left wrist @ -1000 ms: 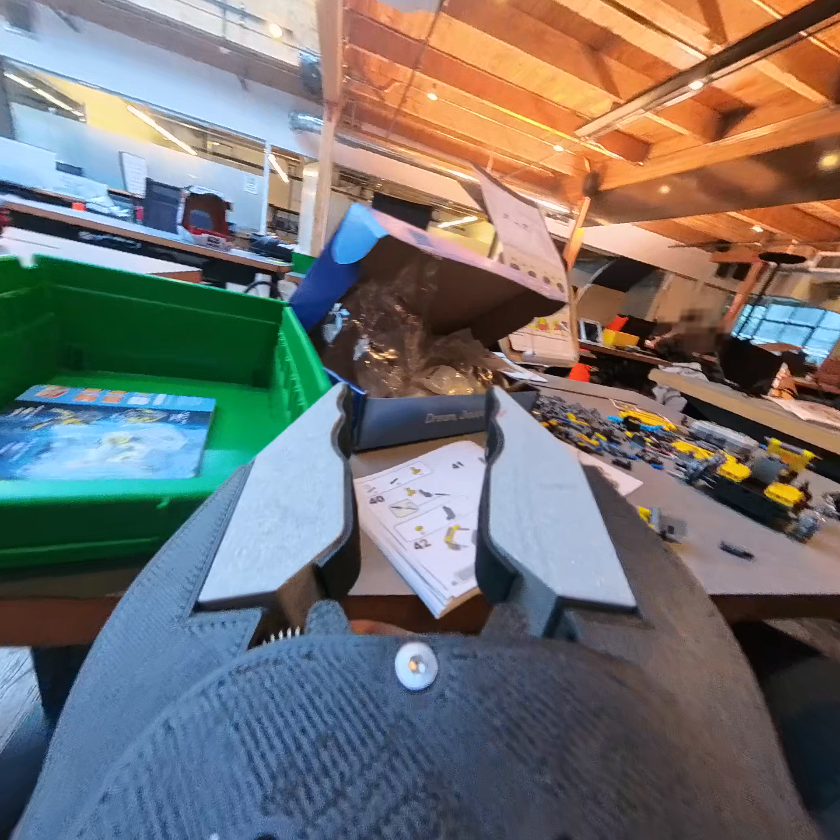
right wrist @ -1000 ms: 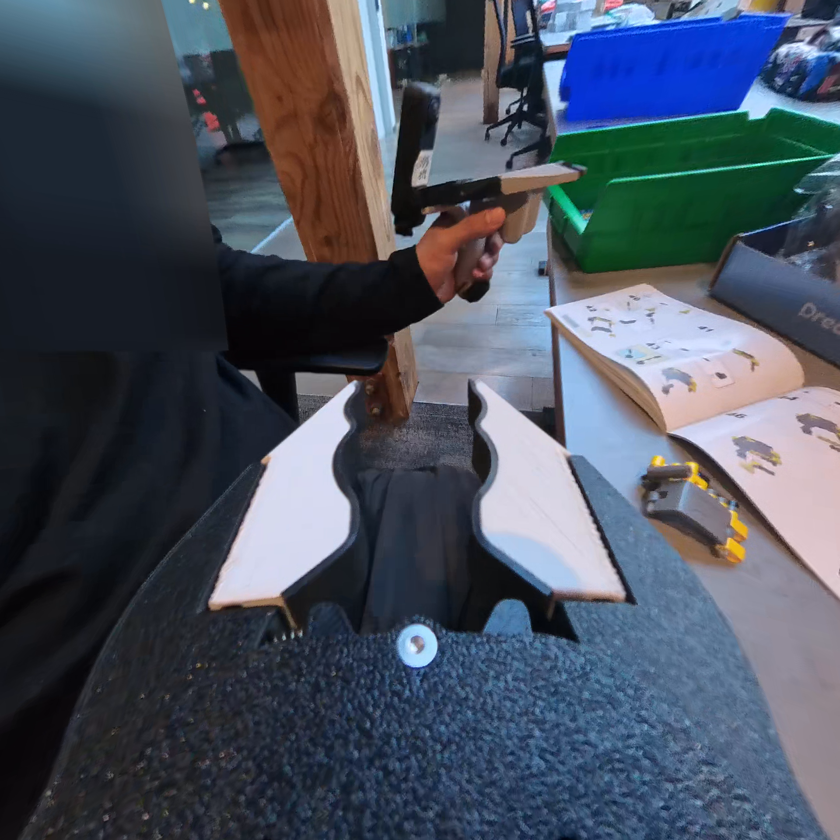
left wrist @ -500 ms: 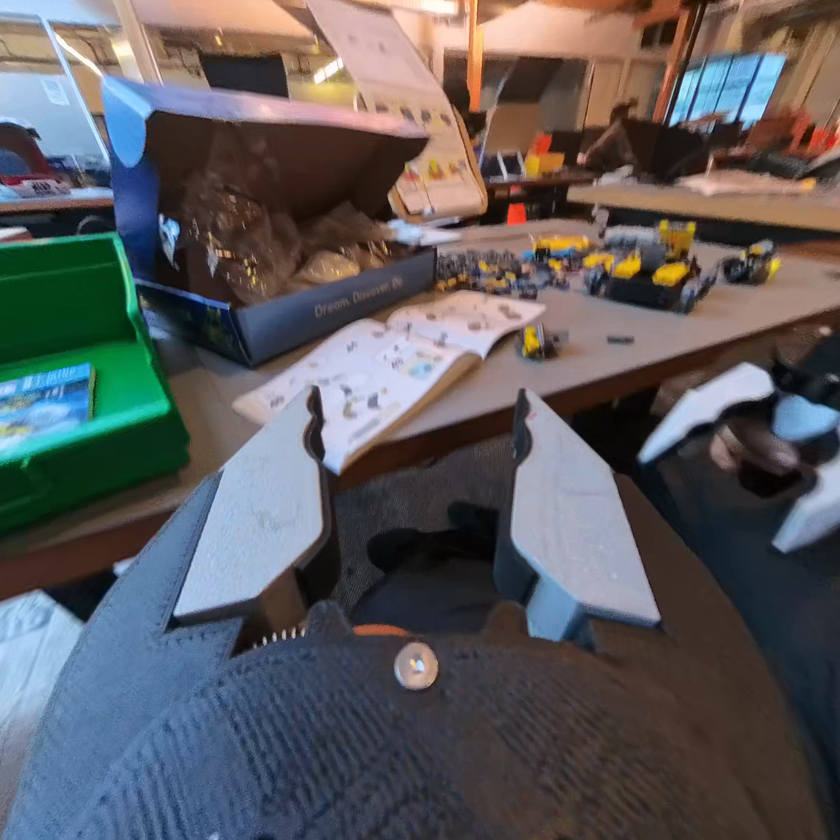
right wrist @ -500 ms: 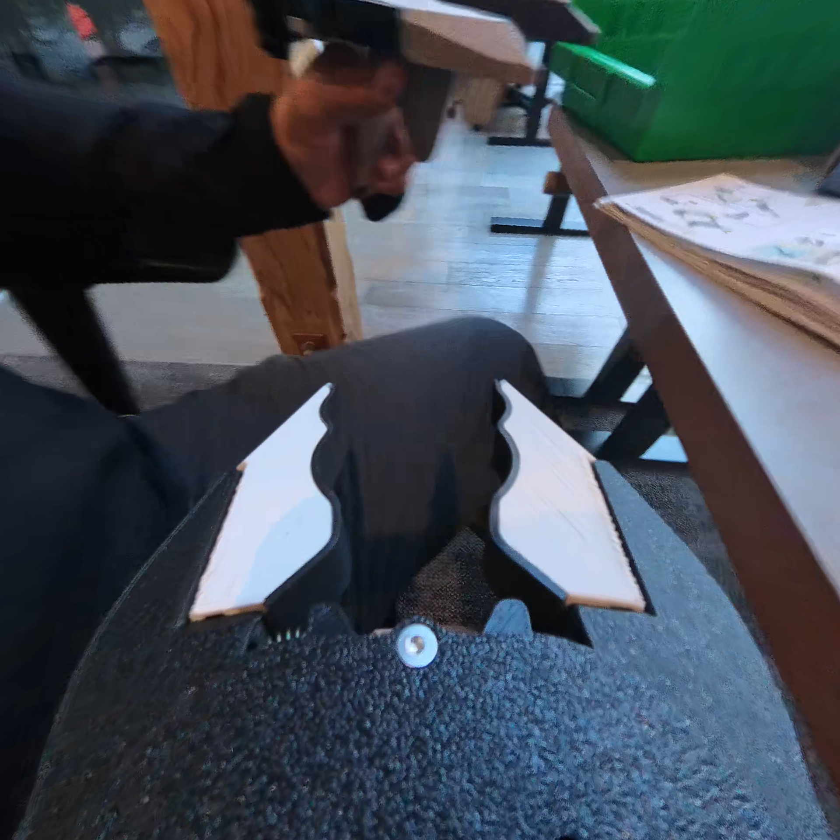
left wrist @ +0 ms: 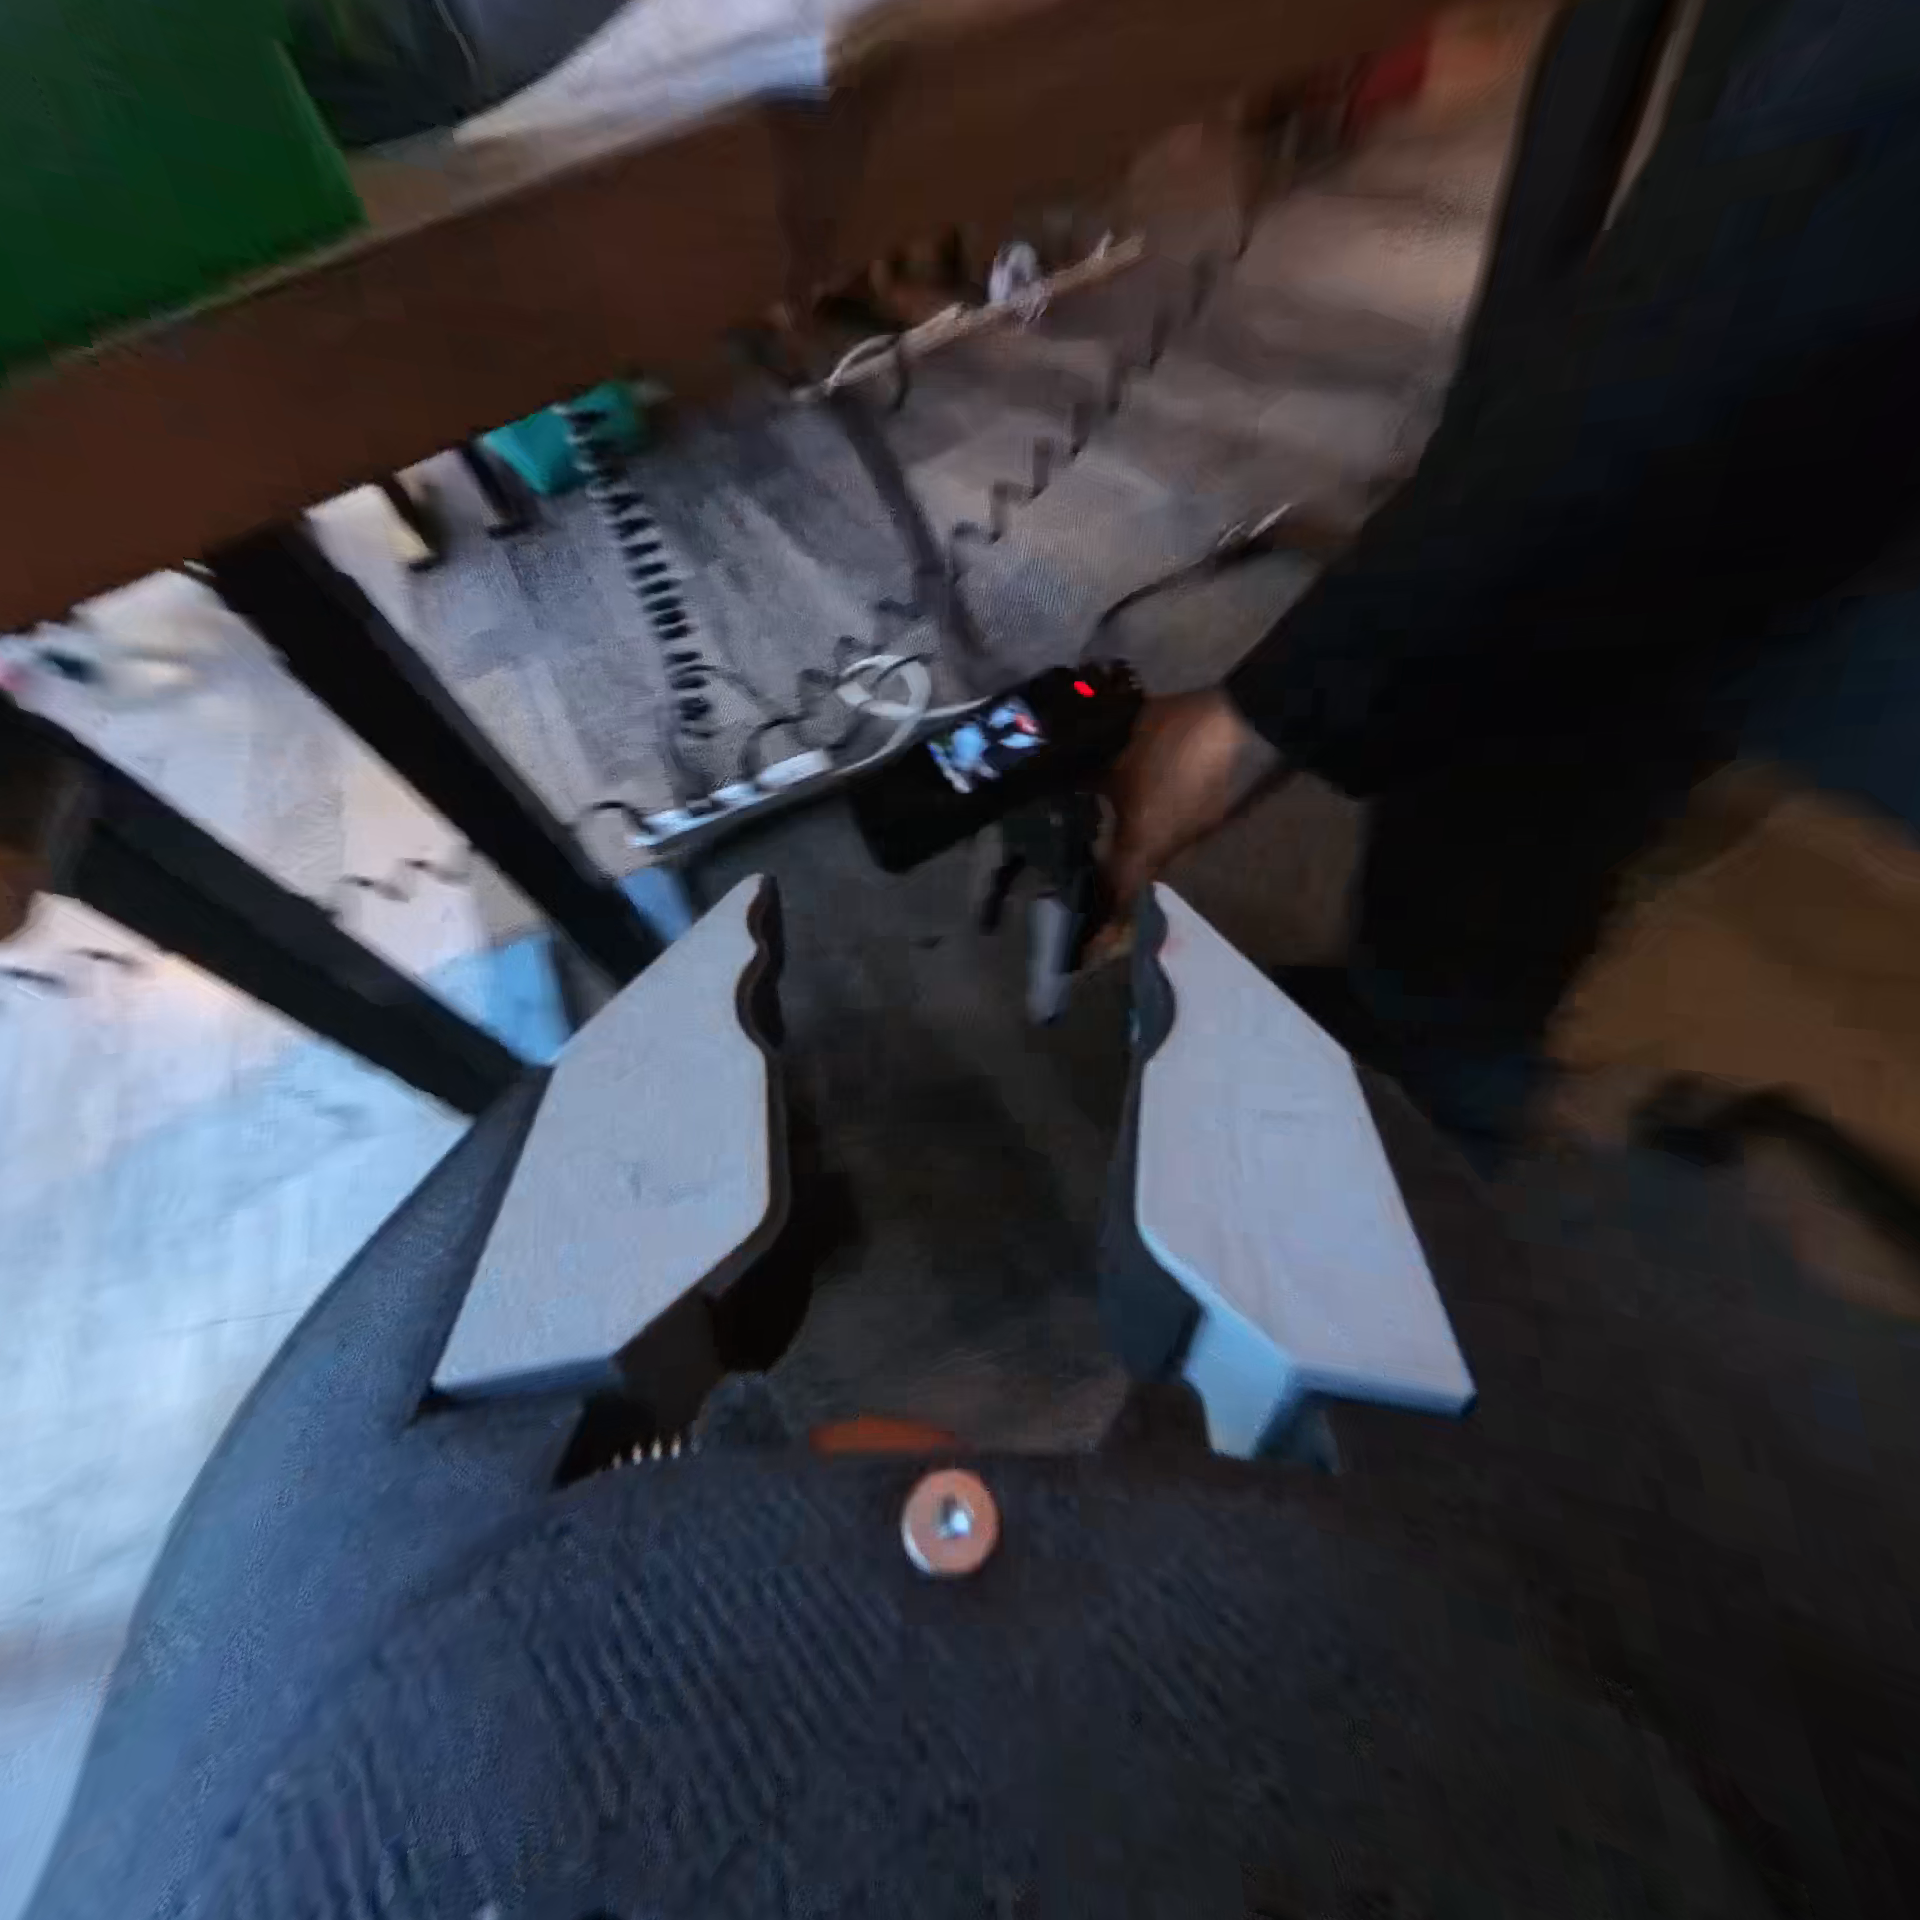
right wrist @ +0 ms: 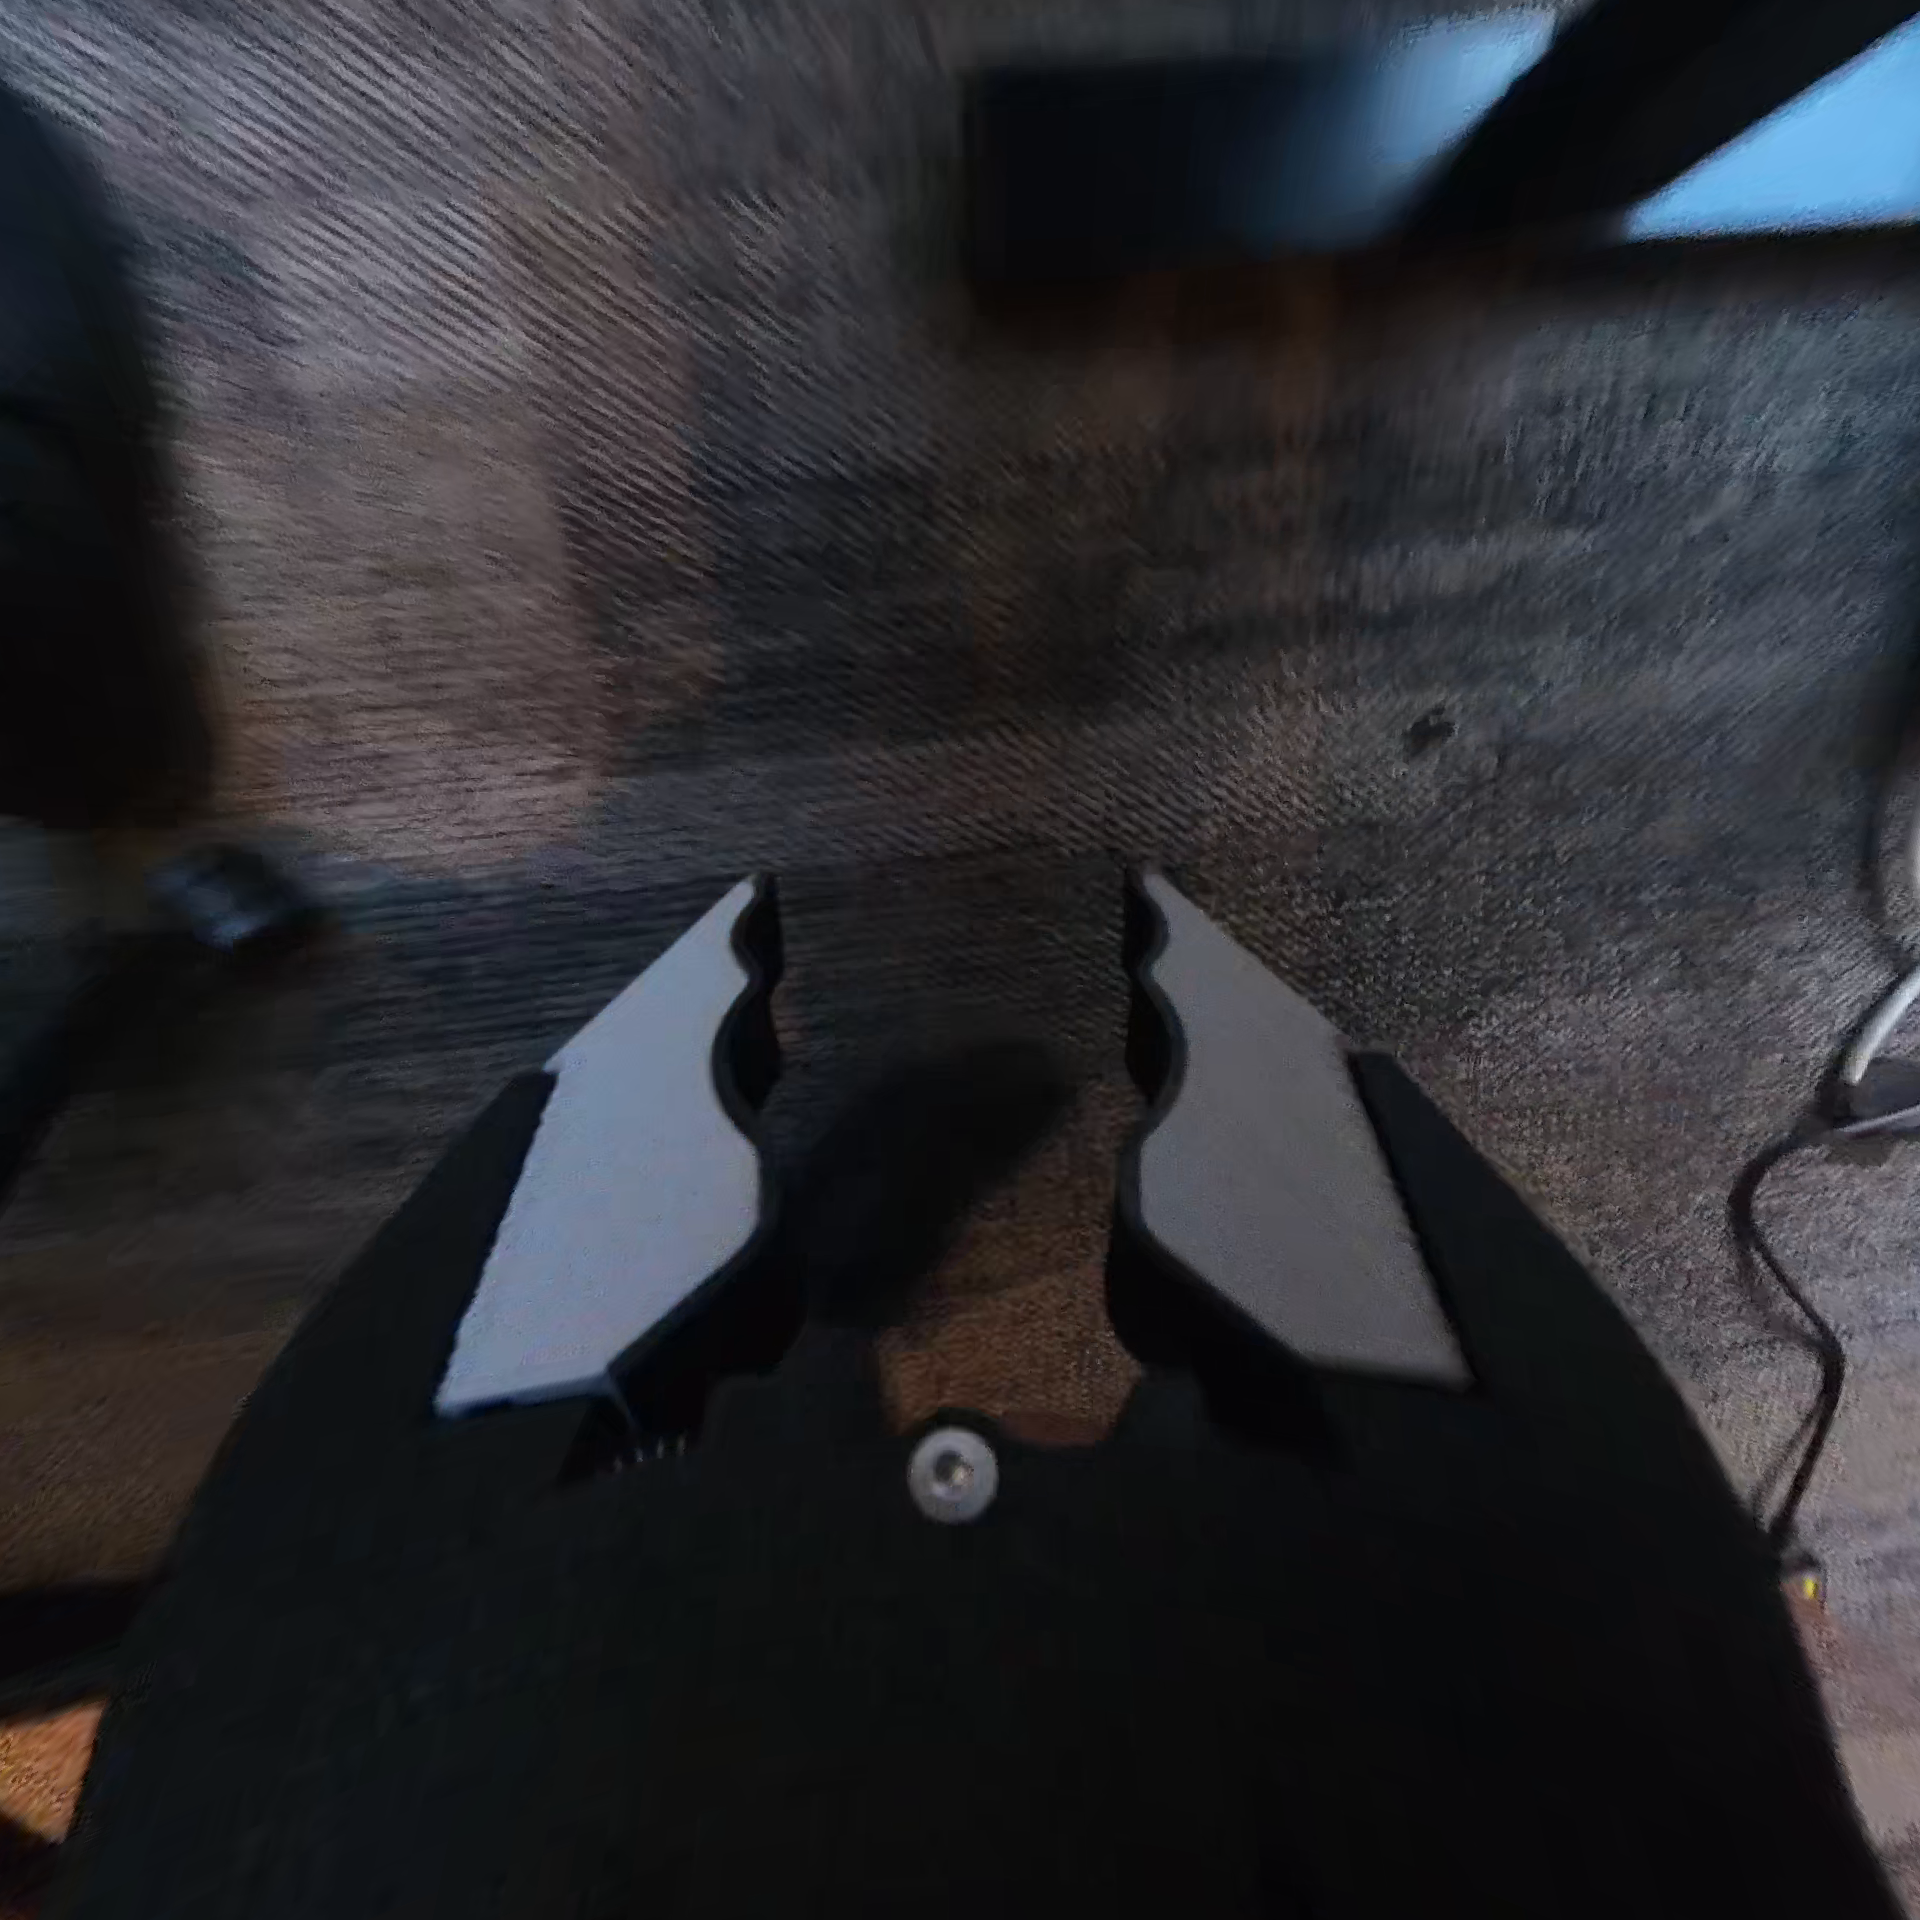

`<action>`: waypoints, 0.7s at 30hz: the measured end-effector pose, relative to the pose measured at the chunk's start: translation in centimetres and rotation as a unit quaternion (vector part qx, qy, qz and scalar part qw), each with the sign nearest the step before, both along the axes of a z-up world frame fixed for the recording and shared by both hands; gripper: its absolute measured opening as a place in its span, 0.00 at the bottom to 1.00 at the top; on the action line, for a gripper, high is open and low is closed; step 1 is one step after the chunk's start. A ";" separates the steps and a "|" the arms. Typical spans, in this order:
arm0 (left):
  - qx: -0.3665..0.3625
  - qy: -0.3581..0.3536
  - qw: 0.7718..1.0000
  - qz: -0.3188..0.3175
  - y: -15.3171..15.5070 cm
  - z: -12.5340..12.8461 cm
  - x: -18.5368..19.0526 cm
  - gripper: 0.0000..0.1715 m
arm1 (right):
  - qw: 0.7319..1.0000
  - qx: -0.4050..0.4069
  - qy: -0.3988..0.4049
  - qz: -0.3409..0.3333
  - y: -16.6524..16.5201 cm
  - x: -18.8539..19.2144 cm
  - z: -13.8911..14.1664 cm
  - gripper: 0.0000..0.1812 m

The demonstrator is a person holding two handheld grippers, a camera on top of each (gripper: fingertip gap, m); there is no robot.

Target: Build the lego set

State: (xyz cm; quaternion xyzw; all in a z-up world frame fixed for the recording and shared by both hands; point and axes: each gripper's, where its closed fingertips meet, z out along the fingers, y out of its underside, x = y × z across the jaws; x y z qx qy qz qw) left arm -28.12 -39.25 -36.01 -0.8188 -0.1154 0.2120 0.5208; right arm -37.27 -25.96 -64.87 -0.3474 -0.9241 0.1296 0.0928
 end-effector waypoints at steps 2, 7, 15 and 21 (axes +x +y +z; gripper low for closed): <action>-0.014 0.052 0.995 0.079 -1.8 -0.5 -5.2 0.31 | 0.997 0.030 -0.037 -0.059 2.6 -3.7 -6.6 0.35; -0.074 -0.060 0.986 0.136 -8.3 -9.6 -9.6 0.23 | 0.971 0.012 -0.054 -0.233 10.5 -11.9 -17.8 0.29; -0.079 -0.228 0.928 0.284 -19.2 -15.5 -13.4 0.19 | 0.943 0.017 0.039 -0.330 14.2 -19.7 -24.3 0.24; -0.132 -0.289 0.906 0.278 -22.6 -20.1 -11.0 0.18 | 0.878 -0.030 0.072 -0.473 17.0 -22.8 -25.7 0.22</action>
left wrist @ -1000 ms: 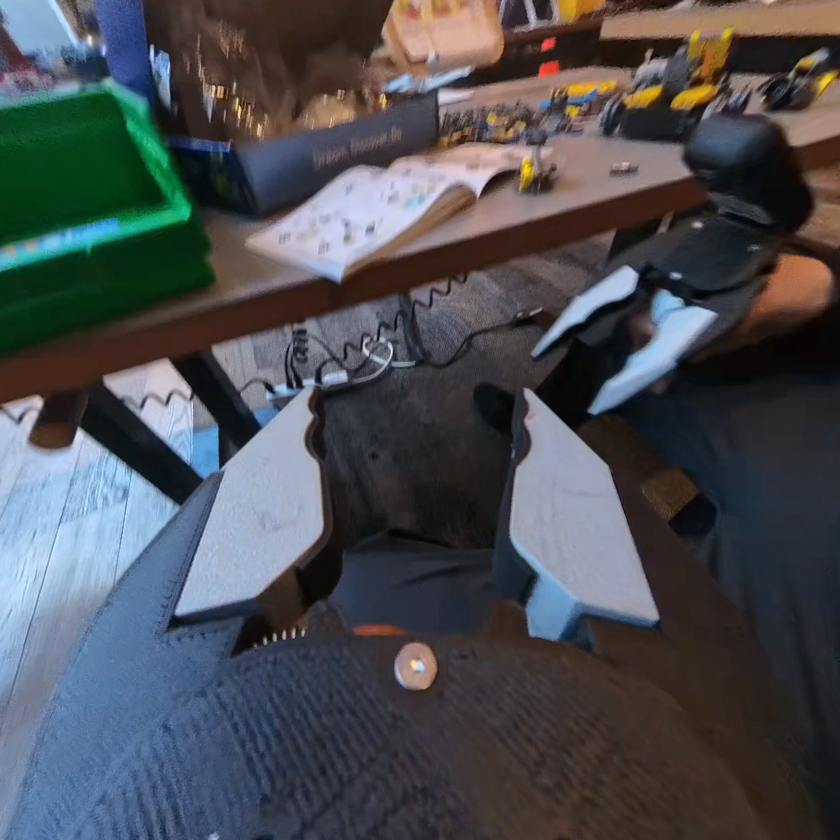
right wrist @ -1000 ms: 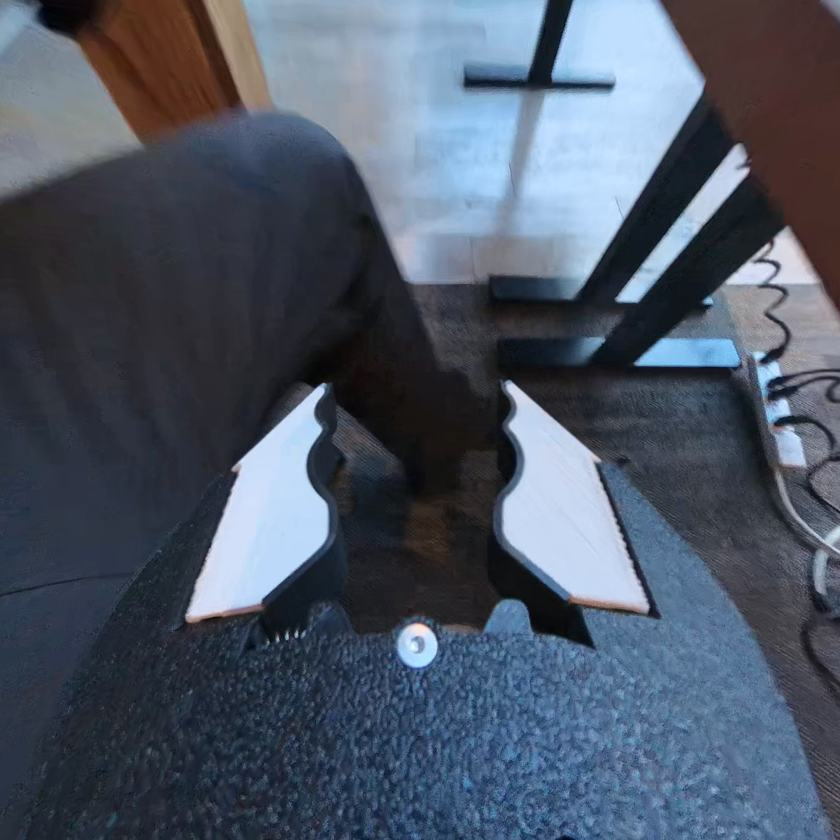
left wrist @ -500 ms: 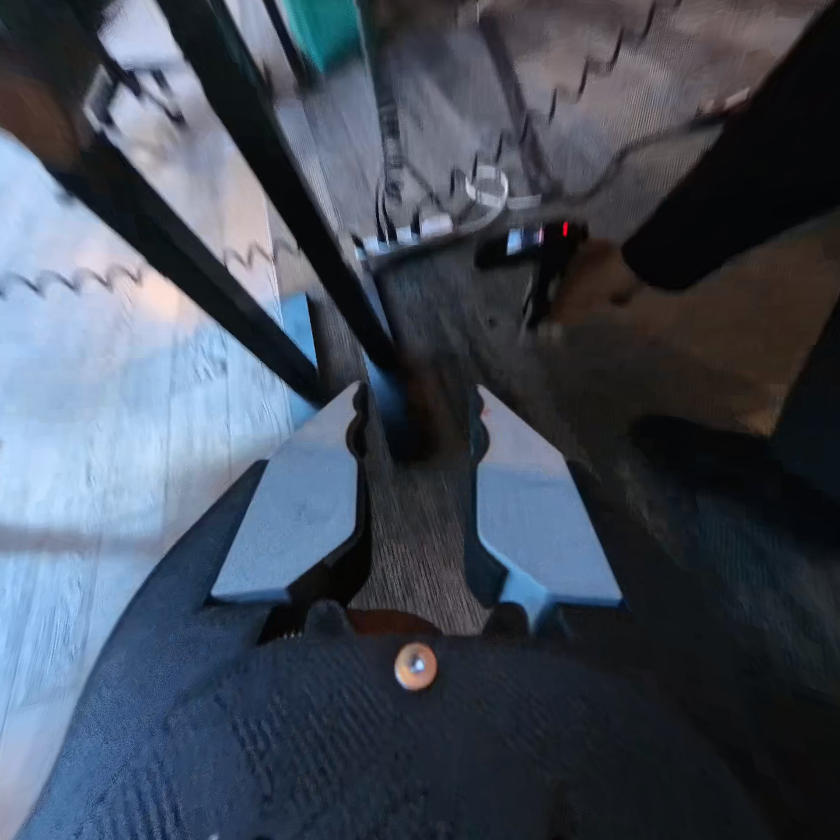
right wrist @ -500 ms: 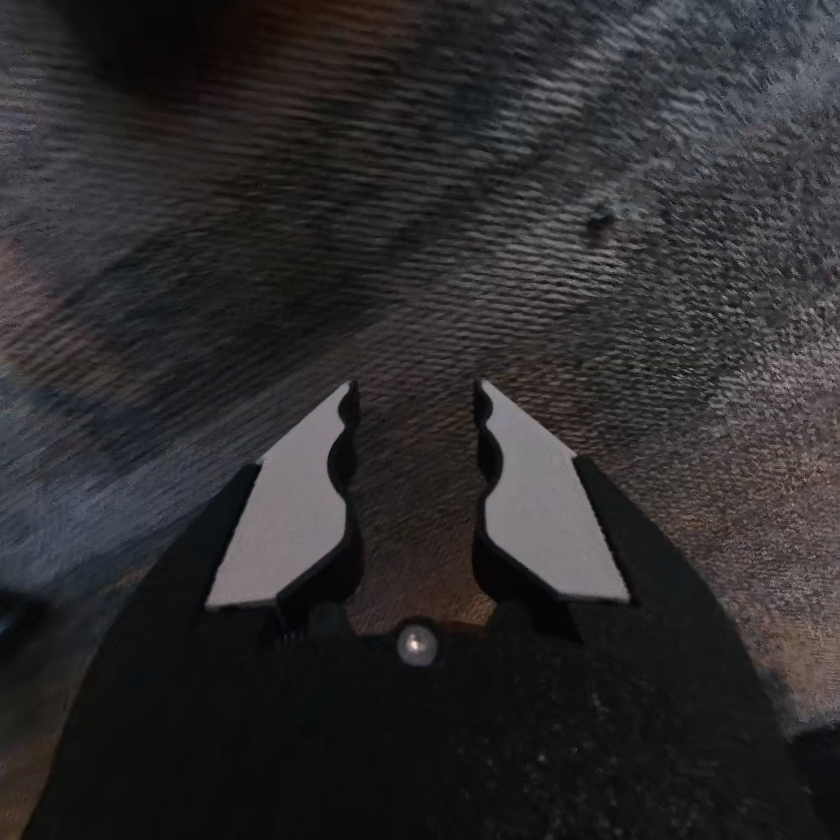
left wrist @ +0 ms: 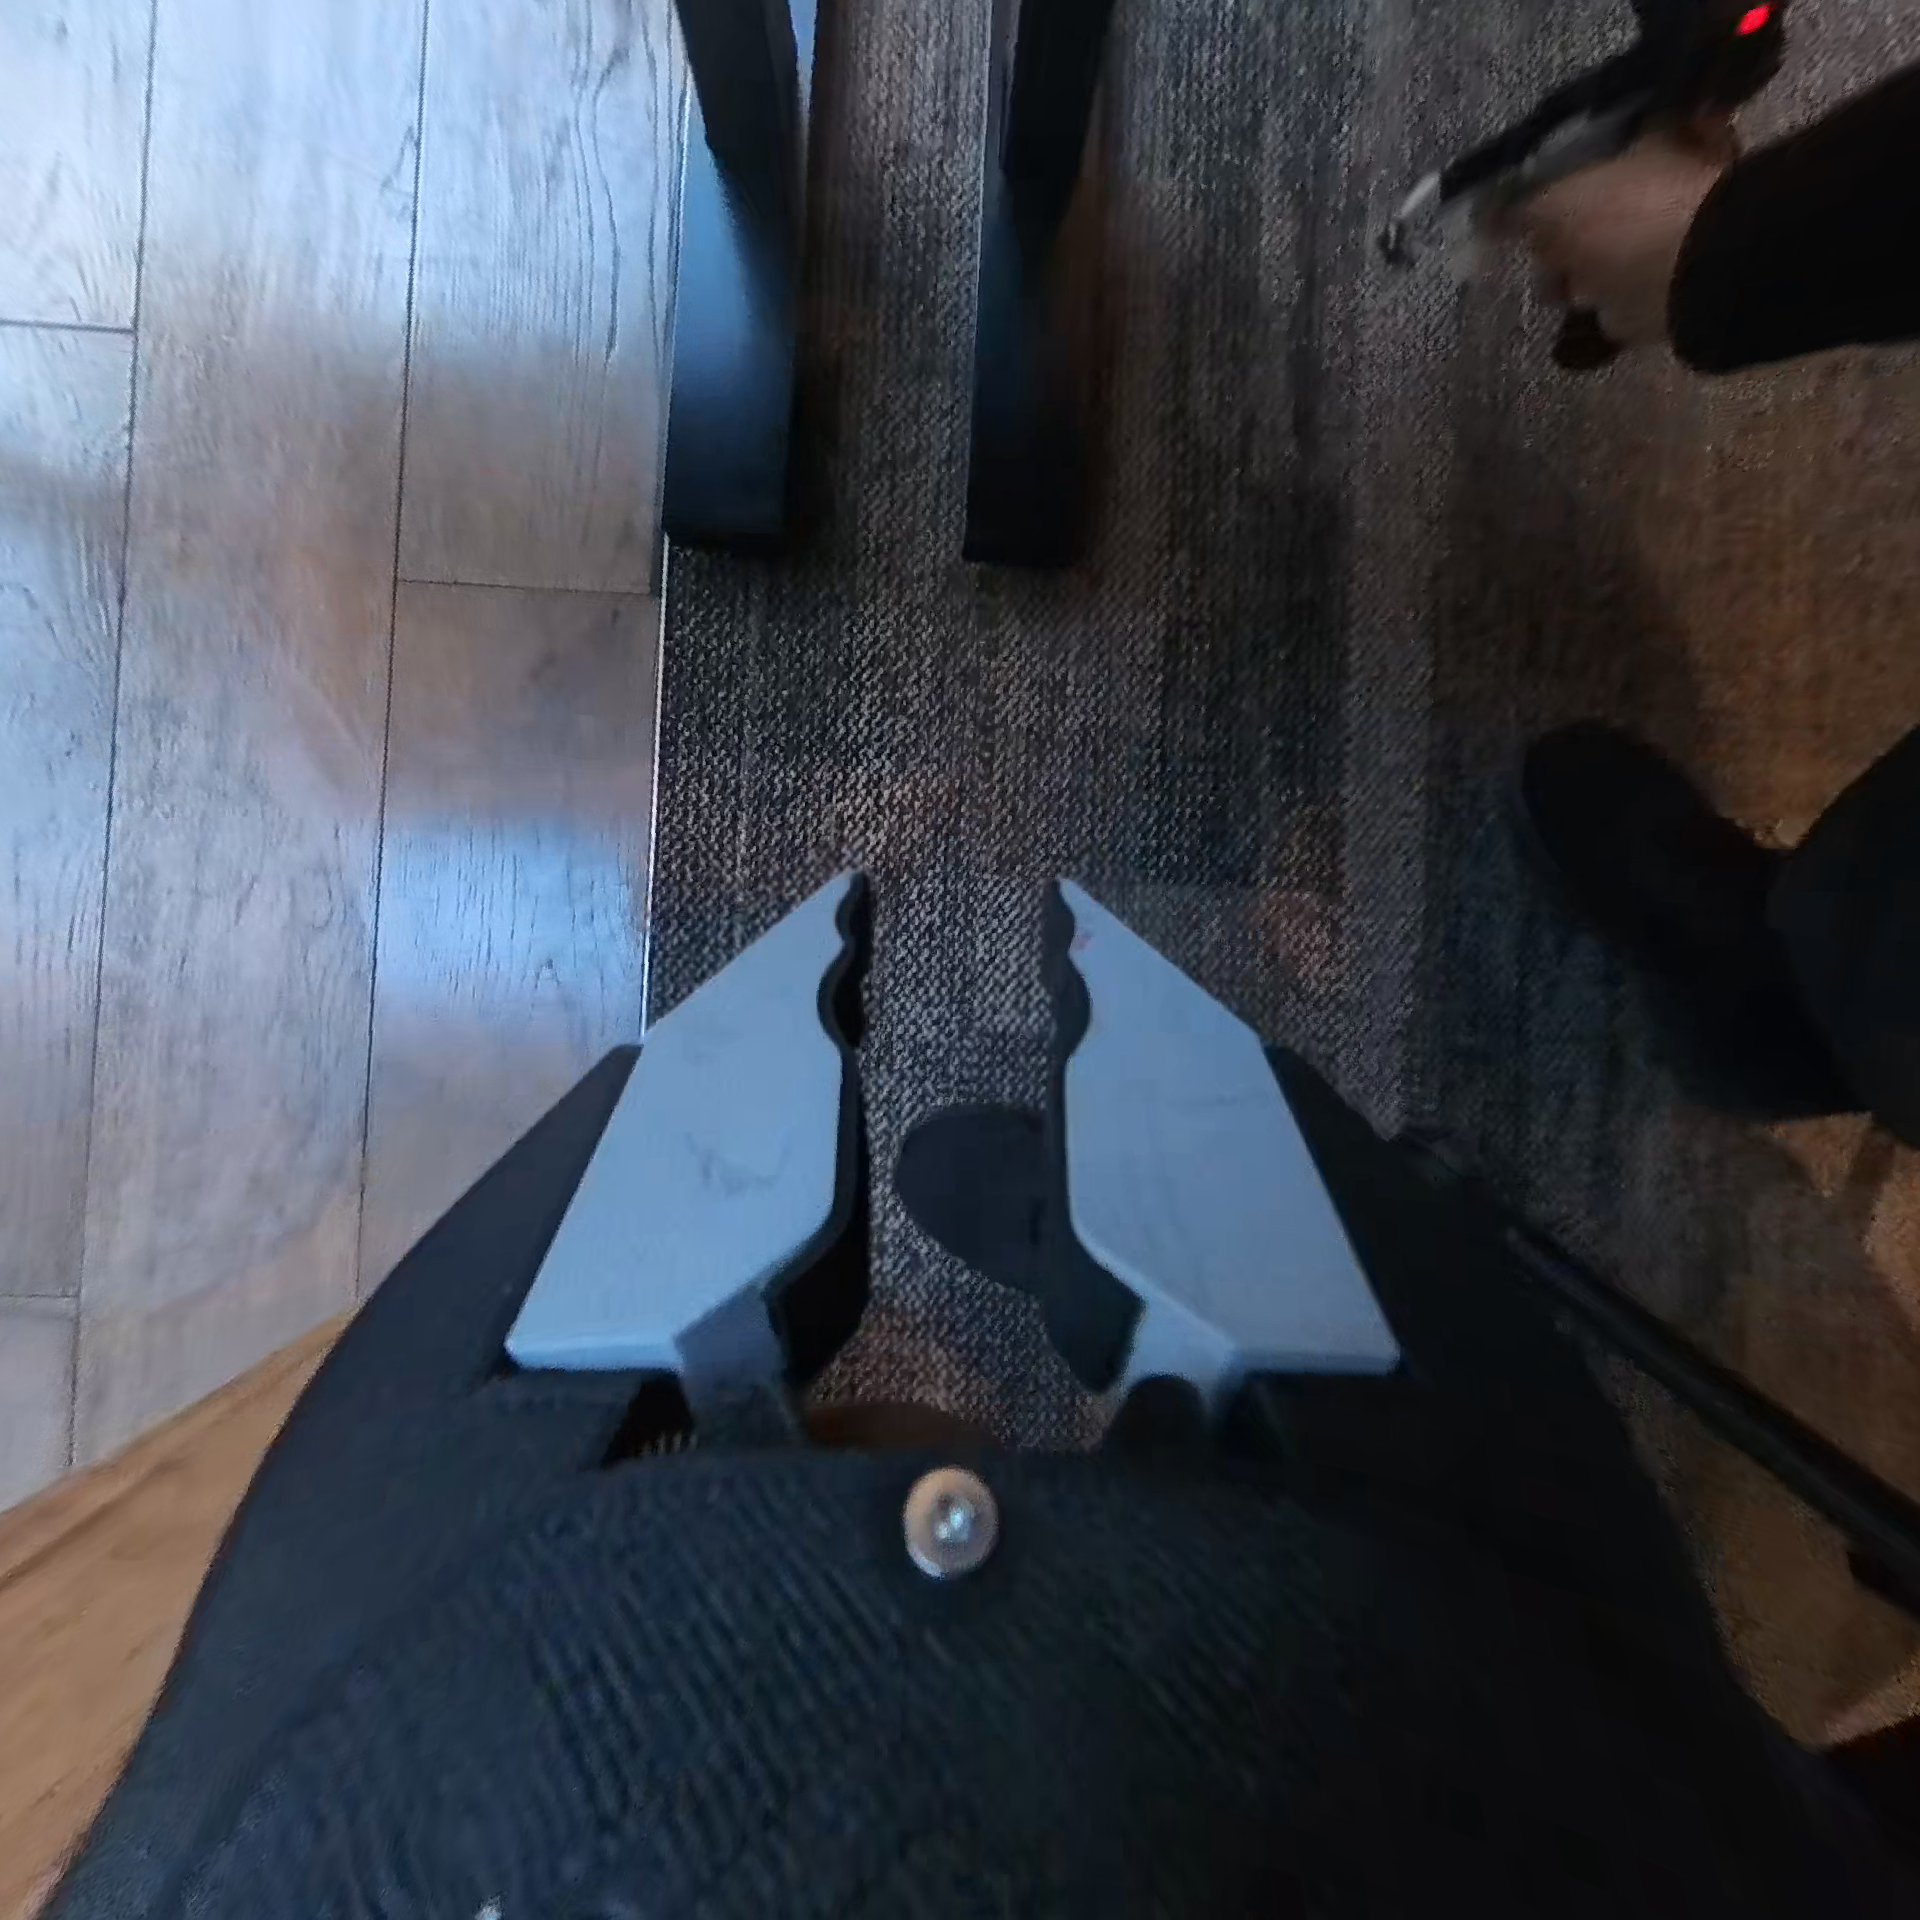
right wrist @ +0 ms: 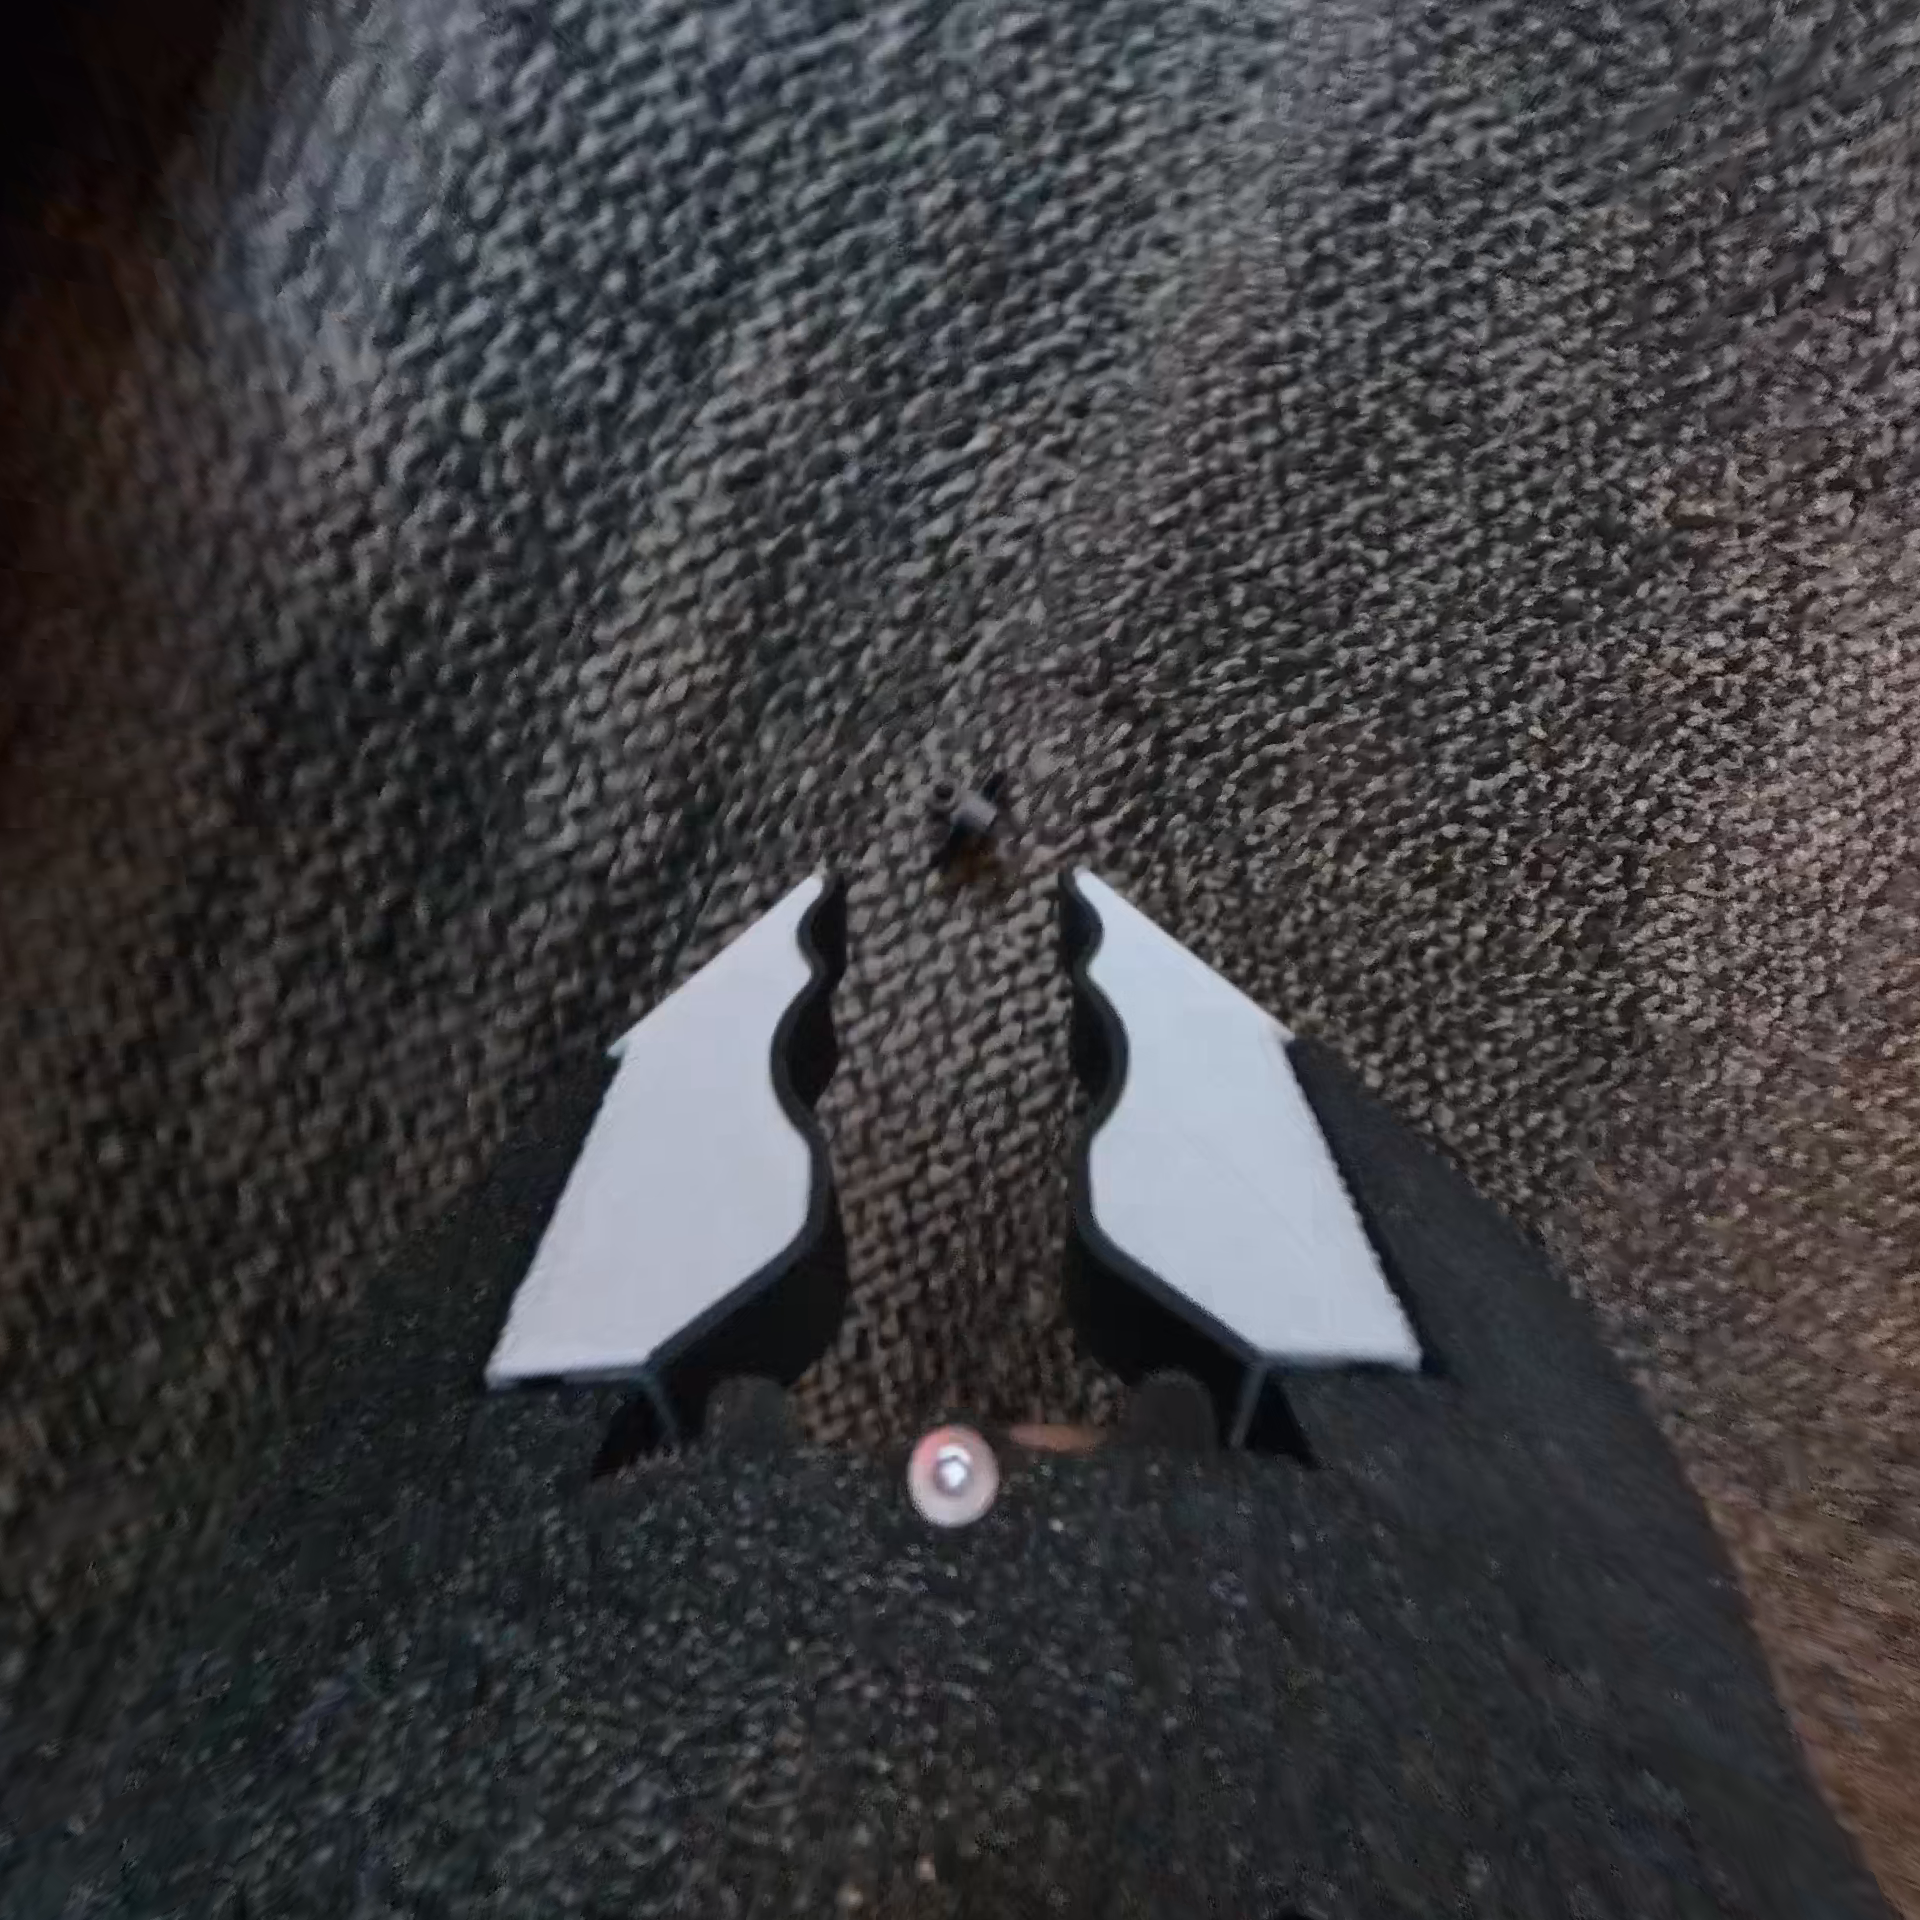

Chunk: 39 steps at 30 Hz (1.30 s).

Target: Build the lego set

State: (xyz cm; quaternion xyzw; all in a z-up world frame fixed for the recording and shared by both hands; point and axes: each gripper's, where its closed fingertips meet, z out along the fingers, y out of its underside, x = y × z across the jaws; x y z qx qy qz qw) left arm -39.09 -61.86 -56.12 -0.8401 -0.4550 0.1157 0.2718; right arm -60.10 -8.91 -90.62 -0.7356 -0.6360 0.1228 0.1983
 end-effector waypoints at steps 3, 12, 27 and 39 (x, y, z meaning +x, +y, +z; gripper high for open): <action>-0.016 -0.001 1.000 -0.014 -1.2 -1.1 -0.1 0.14 | 0.999 -0.026 -0.008 -0.027 0.8 -1.1 -0.8 0.21; -0.014 -0.023 0.999 0.036 -4.7 -2.3 -0.9 0.15 | 0.994 -0.055 -0.079 -0.057 1.4 -2.1 -4.0 0.17; -0.039 0.012 0.999 0.001 -3.5 -0.6 -2.0 0.12 | 0.995 -0.091 -0.005 -0.038 -1.8 0.5 -0.2 0.08; -0.241 0.214 0.944 -0.072 -3.9 3.5 -4.4 0.14 | 0.914 -0.273 -0.050 0.296 -34.8 23.8 25.9 0.08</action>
